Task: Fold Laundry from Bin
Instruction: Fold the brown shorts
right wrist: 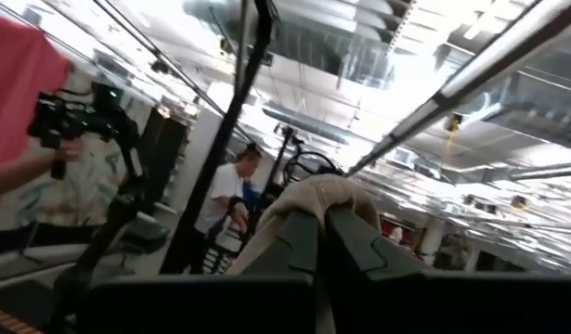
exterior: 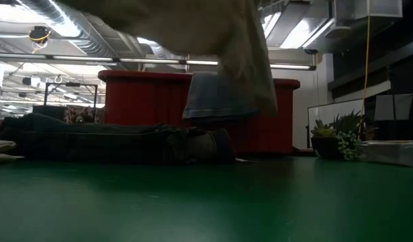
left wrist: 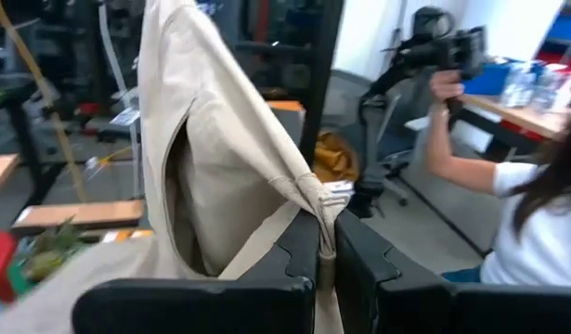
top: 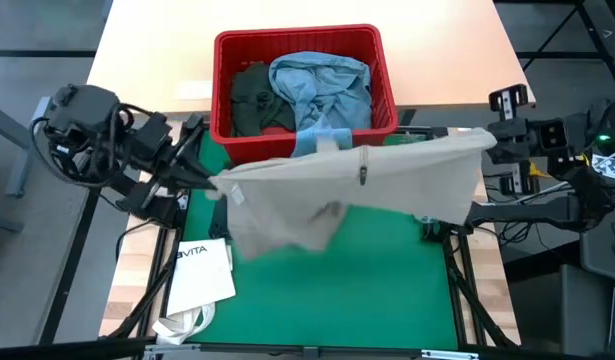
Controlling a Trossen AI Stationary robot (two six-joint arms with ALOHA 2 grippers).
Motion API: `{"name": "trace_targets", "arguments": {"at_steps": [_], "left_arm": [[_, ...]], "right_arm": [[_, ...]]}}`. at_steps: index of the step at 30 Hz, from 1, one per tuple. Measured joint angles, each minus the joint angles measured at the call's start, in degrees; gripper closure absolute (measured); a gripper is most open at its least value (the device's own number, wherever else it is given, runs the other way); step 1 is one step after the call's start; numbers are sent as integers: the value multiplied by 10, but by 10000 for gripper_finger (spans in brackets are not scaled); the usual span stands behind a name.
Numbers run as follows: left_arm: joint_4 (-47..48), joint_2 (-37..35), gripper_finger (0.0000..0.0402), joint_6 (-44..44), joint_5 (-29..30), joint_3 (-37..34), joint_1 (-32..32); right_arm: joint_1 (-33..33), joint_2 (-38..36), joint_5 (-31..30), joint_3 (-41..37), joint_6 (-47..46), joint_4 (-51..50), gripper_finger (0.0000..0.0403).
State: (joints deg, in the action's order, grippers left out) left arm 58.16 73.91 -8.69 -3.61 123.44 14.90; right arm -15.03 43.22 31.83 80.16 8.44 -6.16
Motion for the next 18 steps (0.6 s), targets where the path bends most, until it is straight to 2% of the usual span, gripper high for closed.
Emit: {"name": "trace_targets", "arguments": {"at_steps": [6, 14, 18], "left_arm": [[-4, 0, 389, -6, 5, 0, 43], [-16, 0, 389, -18, 42, 0, 104], [2, 3, 389, -45, 102, 0, 128]], "right_arm": [[1, 24, 53, 0, -31, 6, 398], [1, 33, 77, 0, -37, 37, 398], [0, 29, 88, 0, -22, 39, 398]]}}
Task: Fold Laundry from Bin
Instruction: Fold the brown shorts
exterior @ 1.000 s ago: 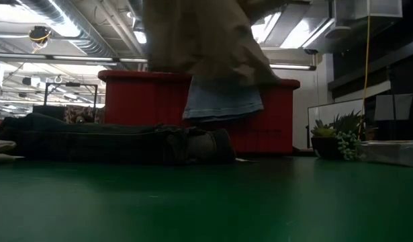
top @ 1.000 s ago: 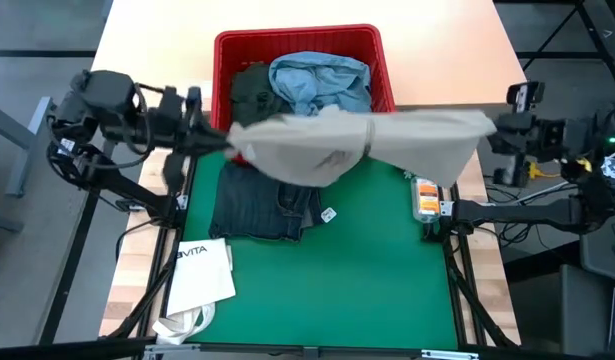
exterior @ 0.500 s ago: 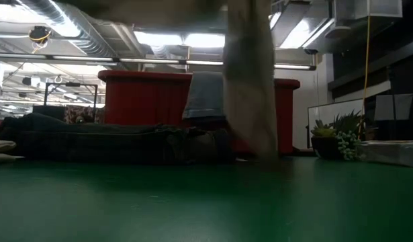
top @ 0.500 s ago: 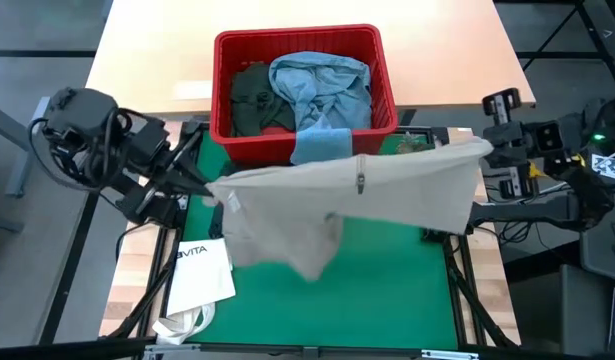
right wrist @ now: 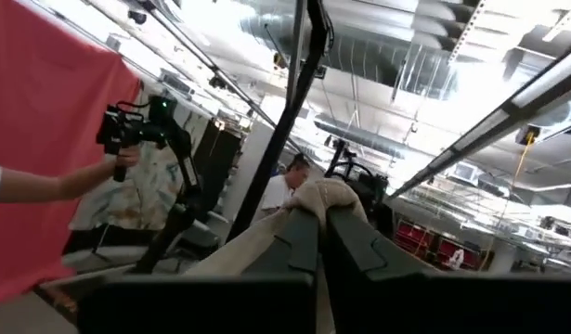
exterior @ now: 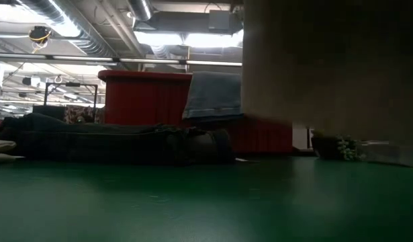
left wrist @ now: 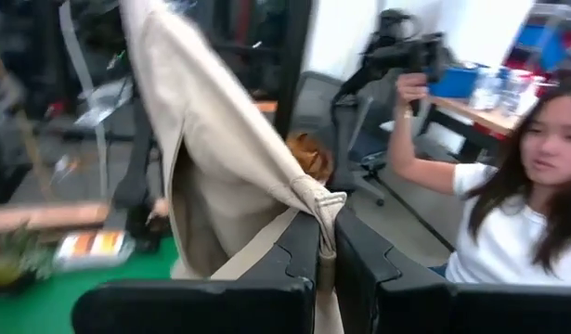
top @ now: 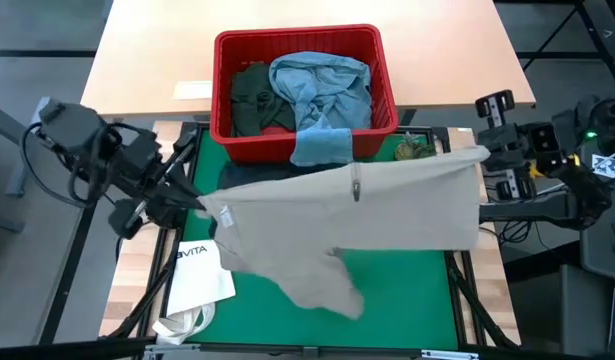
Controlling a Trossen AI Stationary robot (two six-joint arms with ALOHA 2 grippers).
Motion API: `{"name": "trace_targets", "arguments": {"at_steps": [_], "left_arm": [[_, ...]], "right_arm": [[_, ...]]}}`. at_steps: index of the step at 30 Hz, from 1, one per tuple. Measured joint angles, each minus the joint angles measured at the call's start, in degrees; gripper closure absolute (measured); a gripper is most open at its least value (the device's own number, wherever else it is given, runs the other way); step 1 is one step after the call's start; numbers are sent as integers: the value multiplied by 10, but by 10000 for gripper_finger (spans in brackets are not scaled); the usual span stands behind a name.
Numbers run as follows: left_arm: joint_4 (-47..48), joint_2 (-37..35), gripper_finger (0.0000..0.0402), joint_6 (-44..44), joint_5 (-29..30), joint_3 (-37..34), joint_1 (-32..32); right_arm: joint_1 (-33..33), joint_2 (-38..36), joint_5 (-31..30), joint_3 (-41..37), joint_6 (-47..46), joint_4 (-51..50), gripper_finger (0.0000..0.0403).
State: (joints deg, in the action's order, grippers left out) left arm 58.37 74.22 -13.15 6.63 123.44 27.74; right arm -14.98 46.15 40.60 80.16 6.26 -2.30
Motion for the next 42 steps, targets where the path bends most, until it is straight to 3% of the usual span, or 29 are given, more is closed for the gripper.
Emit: {"name": "trace_targets", "arguments": {"at_steps": [3, 10, 12, 17, 19, 25, 36, 42], "left_arm": [[70, 12, 389, -61, 43, 0, 11], [234, 75, 389, -221, 122, 0, 26], [233, 90, 389, -225, 109, 0, 35], [181, 104, 389, -224, 75, 0, 71], [153, 104, 389, -228, 78, 0, 92], [111, 106, 389, -249, 133, 0, 156], [84, 121, 389, -290, 205, 0, 233], [197, 121, 390, -341, 286, 0, 244]], "right_arm": [[0, -7, -10, 0, 32, -74, 398], [0, -6, -156, 1, 88, -255, 398], [0, -5, -156, 1, 85, -259, 398], [4, -6, -75, 0, 37, -222, 398], [22, -6, -70, 0, 27, -222, 398], [130, 8, -133, -15, 42, -222, 398], [389, 67, -330, -42, 61, -176, 398], [455, 68, -482, -42, 98, -264, 398]]}}
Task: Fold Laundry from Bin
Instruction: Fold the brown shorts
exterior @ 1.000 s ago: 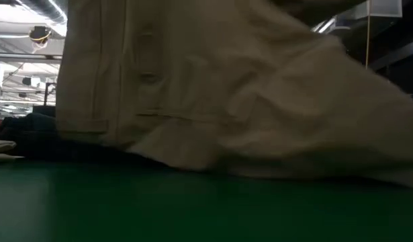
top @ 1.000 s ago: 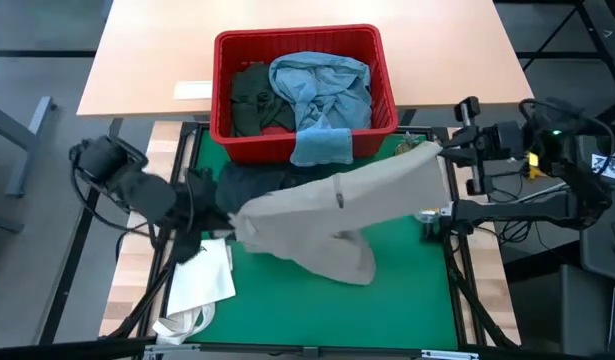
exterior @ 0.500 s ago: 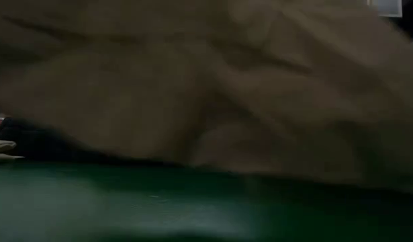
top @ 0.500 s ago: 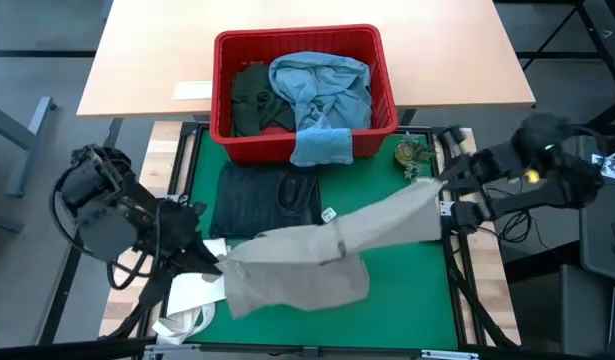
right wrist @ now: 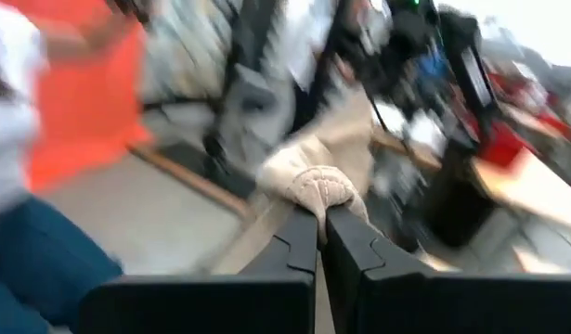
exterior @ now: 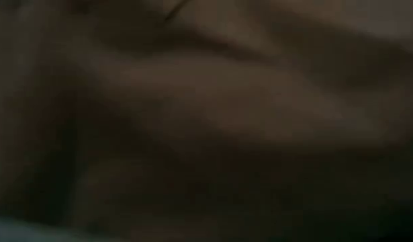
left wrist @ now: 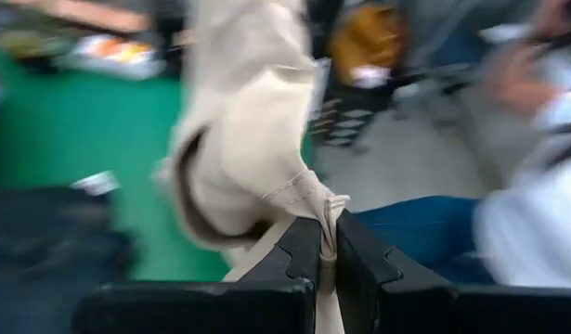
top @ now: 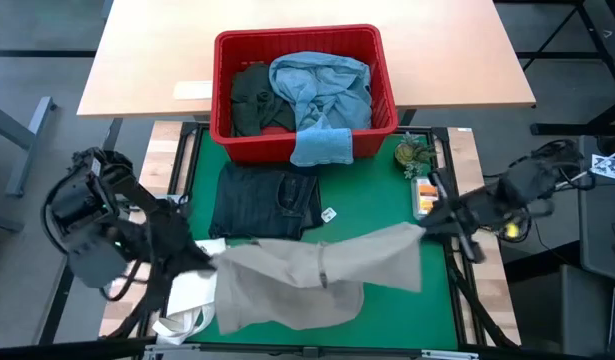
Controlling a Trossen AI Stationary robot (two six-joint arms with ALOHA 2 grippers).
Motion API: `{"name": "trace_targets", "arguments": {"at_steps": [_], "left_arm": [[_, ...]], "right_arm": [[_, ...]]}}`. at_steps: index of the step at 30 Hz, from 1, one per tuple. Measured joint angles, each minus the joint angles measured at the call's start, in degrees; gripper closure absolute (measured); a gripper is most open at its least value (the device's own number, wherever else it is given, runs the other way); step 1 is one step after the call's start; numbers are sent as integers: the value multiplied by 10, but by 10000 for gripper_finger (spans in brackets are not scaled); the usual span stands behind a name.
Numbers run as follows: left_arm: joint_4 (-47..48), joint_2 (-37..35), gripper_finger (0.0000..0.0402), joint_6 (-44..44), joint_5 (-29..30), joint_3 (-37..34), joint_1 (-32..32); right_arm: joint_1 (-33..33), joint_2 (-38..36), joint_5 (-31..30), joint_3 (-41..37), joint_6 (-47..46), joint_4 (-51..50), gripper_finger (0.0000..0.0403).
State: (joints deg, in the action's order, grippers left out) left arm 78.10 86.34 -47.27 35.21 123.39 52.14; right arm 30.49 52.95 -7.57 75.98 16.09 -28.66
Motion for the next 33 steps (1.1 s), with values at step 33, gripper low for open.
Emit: {"name": "trace_targets", "arguments": {"at_steps": [33], "left_arm": [[34, 11, 385, -212, 64, -561, -343]], "right_arm": [[-308, -27, -320, -346, -108, -167, 398]]}}
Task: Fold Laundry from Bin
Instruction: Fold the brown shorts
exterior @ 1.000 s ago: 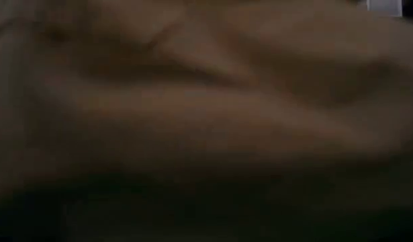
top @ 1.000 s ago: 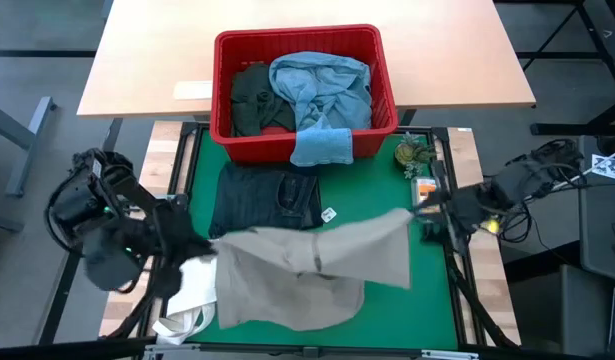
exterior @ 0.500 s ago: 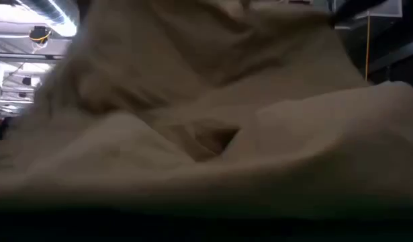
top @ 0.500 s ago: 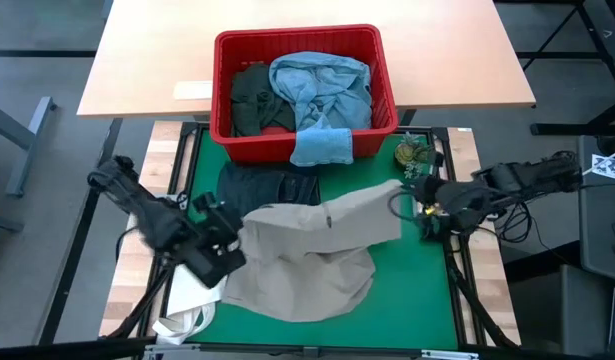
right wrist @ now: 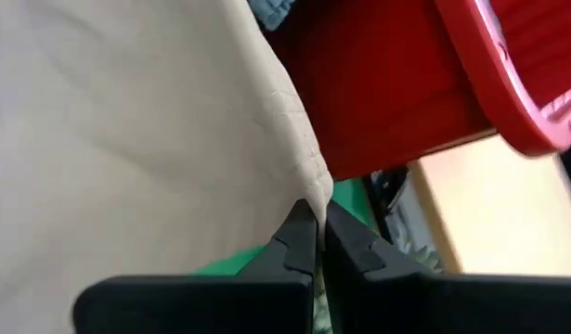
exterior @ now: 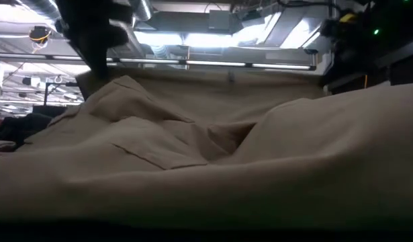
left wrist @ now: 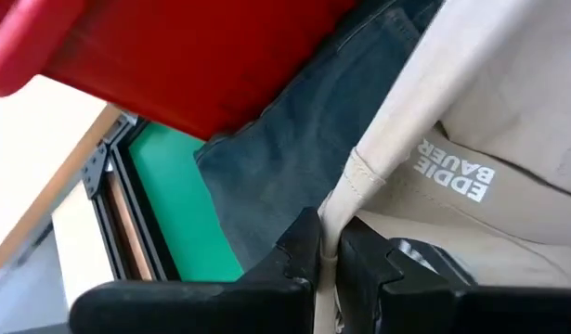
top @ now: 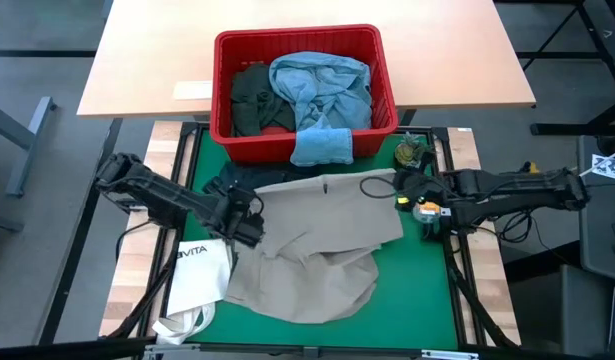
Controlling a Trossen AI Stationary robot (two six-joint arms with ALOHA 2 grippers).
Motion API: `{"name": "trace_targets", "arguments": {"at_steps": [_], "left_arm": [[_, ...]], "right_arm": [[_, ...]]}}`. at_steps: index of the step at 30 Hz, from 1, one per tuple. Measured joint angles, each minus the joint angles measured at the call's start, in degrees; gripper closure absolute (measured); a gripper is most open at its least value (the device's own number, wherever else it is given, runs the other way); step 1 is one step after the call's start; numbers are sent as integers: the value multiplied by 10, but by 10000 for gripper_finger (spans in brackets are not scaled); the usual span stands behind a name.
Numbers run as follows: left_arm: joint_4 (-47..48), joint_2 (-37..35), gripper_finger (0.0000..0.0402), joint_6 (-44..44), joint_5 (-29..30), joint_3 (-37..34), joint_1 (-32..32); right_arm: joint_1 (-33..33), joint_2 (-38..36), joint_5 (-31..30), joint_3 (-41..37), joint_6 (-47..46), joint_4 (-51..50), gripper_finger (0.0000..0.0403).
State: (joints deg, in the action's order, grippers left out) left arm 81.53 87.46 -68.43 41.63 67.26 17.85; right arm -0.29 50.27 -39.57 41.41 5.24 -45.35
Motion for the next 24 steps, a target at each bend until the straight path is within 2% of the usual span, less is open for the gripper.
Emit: {"name": "trace_targets", "arguments": {"at_steps": [3, 8, 13, 21, 24], "left_arm": [[-34, 0, 385, 26, 8, -24, -24], [-47, 0, 377, 30, 22, -34, -61], [-52, 0, 358, 37, 63, -34, -87], [-57, 0, 313, 91, 53, -34, -117], [-57, 0, 291, 91, 52, -34, -124]], "right_arm": [[-21, 7, -10, -22, 77, 69, 398], [-64, 25, -14, -28, 145, 97, 397], [-110, 42, -12, -28, 163, 98, 397], [-142, 64, -1, -28, 163, 95, 395], [-145, 73, 8, -28, 163, 94, 373]]}}
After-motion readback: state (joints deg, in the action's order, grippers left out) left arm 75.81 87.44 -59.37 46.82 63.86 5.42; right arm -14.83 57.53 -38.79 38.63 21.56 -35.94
